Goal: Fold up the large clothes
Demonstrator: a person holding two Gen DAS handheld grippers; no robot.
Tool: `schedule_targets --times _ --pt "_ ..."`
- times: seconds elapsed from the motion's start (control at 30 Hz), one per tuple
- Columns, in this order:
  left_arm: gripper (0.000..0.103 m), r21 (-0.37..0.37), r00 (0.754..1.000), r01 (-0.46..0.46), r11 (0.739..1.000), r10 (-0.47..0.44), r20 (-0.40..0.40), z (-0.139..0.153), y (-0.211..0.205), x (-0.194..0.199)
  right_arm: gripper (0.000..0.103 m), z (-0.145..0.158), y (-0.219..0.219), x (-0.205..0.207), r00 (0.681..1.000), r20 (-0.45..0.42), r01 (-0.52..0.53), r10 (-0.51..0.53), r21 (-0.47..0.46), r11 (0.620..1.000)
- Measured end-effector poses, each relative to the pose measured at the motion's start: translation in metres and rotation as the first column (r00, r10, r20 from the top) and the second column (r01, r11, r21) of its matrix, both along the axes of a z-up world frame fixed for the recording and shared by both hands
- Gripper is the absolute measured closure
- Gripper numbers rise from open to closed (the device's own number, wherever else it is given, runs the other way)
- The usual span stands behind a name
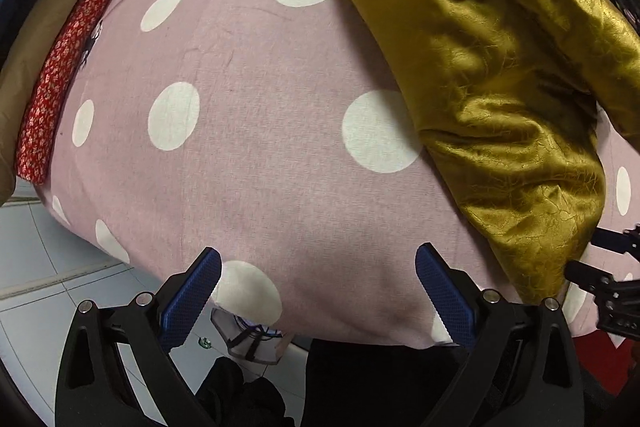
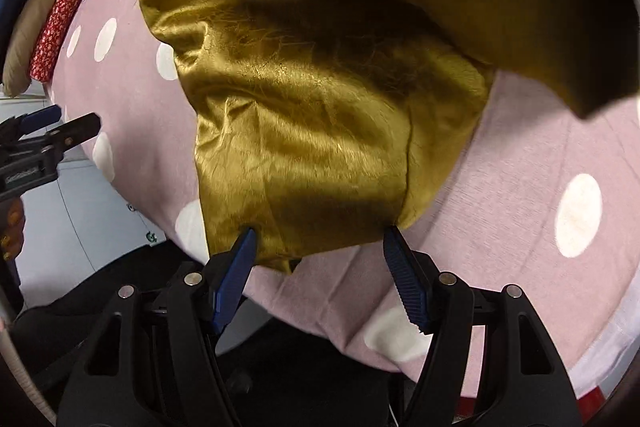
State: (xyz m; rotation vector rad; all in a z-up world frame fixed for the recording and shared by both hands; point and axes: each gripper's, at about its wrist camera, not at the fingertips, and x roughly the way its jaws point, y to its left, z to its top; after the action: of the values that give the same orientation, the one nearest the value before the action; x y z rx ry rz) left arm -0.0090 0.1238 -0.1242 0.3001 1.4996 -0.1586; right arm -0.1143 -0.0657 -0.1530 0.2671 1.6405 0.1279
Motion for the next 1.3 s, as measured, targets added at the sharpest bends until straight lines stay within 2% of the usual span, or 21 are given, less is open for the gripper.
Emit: schedule_targets --times 0.07,0.1,0.17,0.23,0.33,0.43,0.53,0.57,0.63,0.7,0.77,0.87,0.97,1.03,1.1,1.13,1.23,1.3 --pt "0.013 -0.030 1.000 -0.013 0.999 0.013 -0.014 -0.003 0.008 -0.002 0.039 -0.009 0.004 0.002 0.999 0.022 0.024 -0.024 -0.001 1.000" --pt "0.013 -0.035 1.000 -0.019 0.999 0.019 -0.021 -0.005 0.011 -0.002 0.043 -0.015 0.008 0.004 0.999 0.036 0.019 -0.019 -0.006 1.000" --pt "0.013 -0.023 1.000 -0.020 1.000 0.019 -0.021 -0.008 0.015 -0.003 0.088 -0.020 0.020 0.012 0.999 0.029 -0.021 0.023 -0.043 0.999" --pt "0.013 -0.017 1.000 -0.014 1.000 0.014 -0.011 -0.010 0.020 -0.002 0.101 -0.007 0.035 0.022 0.995 0.079 -0.055 0.059 -0.049 0.997" --pt "0.012 -0.028 1.000 -0.023 0.999 0.023 0.004 -0.011 0.032 0.004 0.102 0.020 0.064 0.037 0.968 0.205 -0.142 0.144 -0.025 0.990" --pt "0.012 -0.068 0.999 -0.035 0.997 0.037 0.024 -0.011 0.046 0.011 0.102 0.061 0.095 0.059 0.919 0.354 -0.219 0.174 0.091 0.972" --pt "0.012 -0.102 0.998 -0.009 0.995 0.016 0.060 -0.007 0.057 0.019 0.102 0.094 0.119 0.091 0.876 0.439 -0.232 0.200 0.021 0.972" --pt "0.011 -0.100 0.997 0.007 0.995 0.001 0.081 -0.005 0.061 0.022 0.102 0.100 0.121 0.100 0.877 0.443 -0.210 0.186 0.005 0.978" --pt "0.010 -0.084 0.992 0.043 0.996 -0.032 0.120 -0.002 0.064 0.025 0.098 0.104 0.119 0.120 0.904 0.405 -0.155 0.136 0.012 0.988" --pt "0.010 -0.050 0.984 0.095 0.994 -0.086 0.155 -0.002 0.064 0.028 0.084 0.101 0.114 0.124 0.927 0.360 -0.116 0.102 0.019 0.993" --pt "0.010 -0.021 0.978 0.131 0.991 -0.126 0.164 -0.002 0.062 0.031 0.036 0.097 0.101 0.117 0.938 0.330 -0.114 0.110 -0.007 0.993" --pt "0.010 -0.018 0.976 0.152 0.988 -0.148 0.162 -0.005 0.060 0.030 0.032 0.087 0.094 0.083 0.930 0.304 -0.175 0.205 -0.123 0.977" --pt "0.010 -0.022 0.977 0.147 0.989 -0.142 0.157 -0.007 0.053 0.024 0.030 0.062 0.091 0.048 0.920 0.191 -0.292 0.342 -0.247 0.924" --pt "0.010 -0.011 0.976 0.146 0.989 -0.142 0.163 -0.007 0.047 0.018 0.029 0.038 0.086 0.025 0.900 0.098 -0.370 0.425 -0.345 0.863" --pt "0.010 -0.001 0.977 0.135 0.991 -0.133 0.169 -0.006 0.039 0.010 0.029 0.019 0.080 0.010 0.873 0.051 -0.421 0.485 -0.421 0.803" --pt "0.010 0.001 0.979 0.121 0.993 -0.119 0.167 -0.005 0.035 0.005 0.026 0.010 0.076 0.004 0.856 0.043 -0.445 0.515 -0.445 0.777" --pt "0.009 -0.013 0.985 0.083 0.996 -0.080 0.156 -0.002 0.025 -0.009 0.025 -0.009 0.071 -0.003 0.825 0.037 -0.477 0.564 -0.489 0.730" --pt "0.009 -0.014 0.987 0.062 0.998 -0.059 0.149 0.001 0.018 -0.017 0.025 -0.018 0.072 -0.001 0.817 0.050 -0.481 0.575 -0.490 0.727"
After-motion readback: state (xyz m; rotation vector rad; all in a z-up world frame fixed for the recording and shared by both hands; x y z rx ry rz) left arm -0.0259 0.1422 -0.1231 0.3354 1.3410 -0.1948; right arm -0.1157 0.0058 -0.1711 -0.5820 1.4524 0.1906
